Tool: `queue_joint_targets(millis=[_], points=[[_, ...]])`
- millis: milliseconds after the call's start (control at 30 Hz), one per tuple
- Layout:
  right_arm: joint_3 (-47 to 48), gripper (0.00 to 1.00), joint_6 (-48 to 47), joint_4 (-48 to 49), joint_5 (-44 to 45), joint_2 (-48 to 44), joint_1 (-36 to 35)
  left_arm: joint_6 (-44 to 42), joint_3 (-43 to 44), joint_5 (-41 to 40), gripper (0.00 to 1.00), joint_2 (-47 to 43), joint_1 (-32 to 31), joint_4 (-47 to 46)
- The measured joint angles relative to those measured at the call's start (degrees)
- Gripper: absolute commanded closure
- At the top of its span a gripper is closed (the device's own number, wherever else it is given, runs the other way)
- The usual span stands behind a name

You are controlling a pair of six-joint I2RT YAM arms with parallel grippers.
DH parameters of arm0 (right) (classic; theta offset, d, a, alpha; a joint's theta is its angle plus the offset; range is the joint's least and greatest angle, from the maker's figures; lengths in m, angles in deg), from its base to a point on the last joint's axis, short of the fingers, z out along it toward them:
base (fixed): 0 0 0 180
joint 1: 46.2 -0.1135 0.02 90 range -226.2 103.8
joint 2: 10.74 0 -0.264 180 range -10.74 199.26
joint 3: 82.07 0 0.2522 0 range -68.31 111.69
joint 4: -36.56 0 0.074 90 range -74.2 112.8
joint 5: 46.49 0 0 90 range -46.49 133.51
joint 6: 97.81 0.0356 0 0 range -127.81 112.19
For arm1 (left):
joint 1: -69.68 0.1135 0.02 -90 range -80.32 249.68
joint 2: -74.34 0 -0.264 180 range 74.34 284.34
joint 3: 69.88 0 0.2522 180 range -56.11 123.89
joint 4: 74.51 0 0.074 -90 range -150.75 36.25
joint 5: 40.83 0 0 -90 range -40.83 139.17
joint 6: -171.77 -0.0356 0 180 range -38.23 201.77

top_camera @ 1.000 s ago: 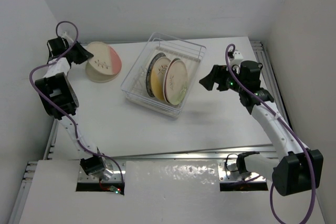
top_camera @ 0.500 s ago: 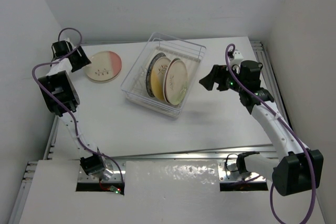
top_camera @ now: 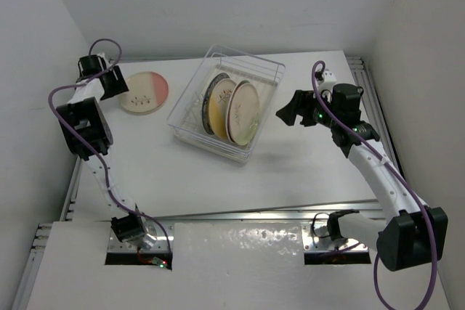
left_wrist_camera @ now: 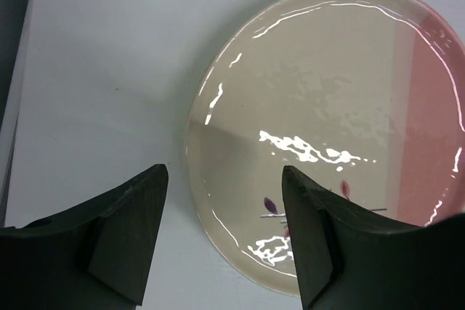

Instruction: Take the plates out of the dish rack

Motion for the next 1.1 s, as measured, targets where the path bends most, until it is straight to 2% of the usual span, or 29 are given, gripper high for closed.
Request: queue_joint_targets(millis=[133,233,333,367,400,567,667,800,967,1100], points=[[0.0,0.13,-0.4,-1.5,2.9,0.0,0.0,-2.4,1.9,2.2,0.39,-3.3,-1.5,3.6],[0.0,0.15,-0.5,-2.9,5.8,0.1,0.0,-6.2,8.2,4.6,0.38,-7.7,-5.1,8.9],[0.0,0.15,-0.5,-3.4,7.9,0.5,0.0,-10.5,14.5,7.0,0.33,-13.9,-12.2,13.6],[0.0,0.15,-0.5,-3.4,8.4,0.6,0.0,-11.6,16.6,8.1,0.30,-16.0,-15.2,15.4],[0.0,0.15,-0.5,-3.4,8.8,0.8,0.0,-12.3,18.4,9.0,0.23,-17.6,-17.8,17.0],[-0.5,0.15,-1.0,-3.7,9.0,1.0,0.0,-15.5,22.3,11.4,0.21,-23.0,-31.6,24.8],[-1.8,0.15,-1.4,-4.0,9.0,0.9,0.0,-17.1,22.3,9.2,0.23,-22.6,-37.2,29.6],[-4.5,0.15,-1.7,-4.6,8.8,-0.2,-0.1,-18.3,21.4,4.1,0.30,-20.0,-42.2,32.8],[-8.4,0.15,-2.1,-5.0,8.9,-4.0,-0.3,-18.9,17.7,-1.0,0.32,-19.3,-44.8,34.6],[-10.3,0.15,-2.1,-5.3,9.1,-6.1,-0.3,-18.8,14.7,-5.2,0.42,-19.3,-45.4,34.5]])
